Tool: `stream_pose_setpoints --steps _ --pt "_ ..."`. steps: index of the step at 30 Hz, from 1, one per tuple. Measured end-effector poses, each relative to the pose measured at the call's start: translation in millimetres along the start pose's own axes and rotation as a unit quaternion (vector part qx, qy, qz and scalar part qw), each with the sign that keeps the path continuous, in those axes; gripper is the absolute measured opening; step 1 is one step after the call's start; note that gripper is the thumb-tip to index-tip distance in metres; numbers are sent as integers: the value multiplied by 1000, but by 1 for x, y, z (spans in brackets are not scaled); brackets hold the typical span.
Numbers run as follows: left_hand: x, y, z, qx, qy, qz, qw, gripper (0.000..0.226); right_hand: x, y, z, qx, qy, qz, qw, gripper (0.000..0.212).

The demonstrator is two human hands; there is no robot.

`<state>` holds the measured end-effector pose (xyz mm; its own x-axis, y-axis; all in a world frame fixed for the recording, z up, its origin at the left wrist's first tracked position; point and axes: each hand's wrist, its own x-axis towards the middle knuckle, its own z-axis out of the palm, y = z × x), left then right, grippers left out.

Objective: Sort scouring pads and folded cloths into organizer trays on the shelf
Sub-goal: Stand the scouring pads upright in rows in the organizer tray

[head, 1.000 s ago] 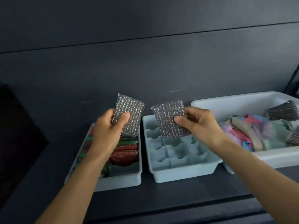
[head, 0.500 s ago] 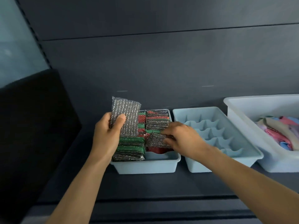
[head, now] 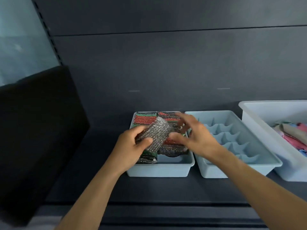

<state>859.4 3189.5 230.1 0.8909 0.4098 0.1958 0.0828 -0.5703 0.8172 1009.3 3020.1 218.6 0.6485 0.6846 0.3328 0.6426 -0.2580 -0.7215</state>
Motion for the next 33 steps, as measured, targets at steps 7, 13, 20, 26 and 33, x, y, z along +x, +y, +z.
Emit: stream_pose_setpoints --steps 7,13,20,26,33 --pt "12 1 29 55 -49 44 996 39 -12 -16 -15 -129 -19 -155 979 23" --pt "8 -25 26 162 -81 32 983 38 -20 -6 3 -235 -42 -109 965 18" --pt "1 -34 27 187 -105 38 976 36 -18 1 18 -249 -66 -60 965 13" --pt "5 -31 31 233 -113 62 964 33 -24 18 18 -298 -37 -69 951 24" --pt "10 5 59 188 -59 82 977 33 -43 37 -20 -131 8 -54 990 25"
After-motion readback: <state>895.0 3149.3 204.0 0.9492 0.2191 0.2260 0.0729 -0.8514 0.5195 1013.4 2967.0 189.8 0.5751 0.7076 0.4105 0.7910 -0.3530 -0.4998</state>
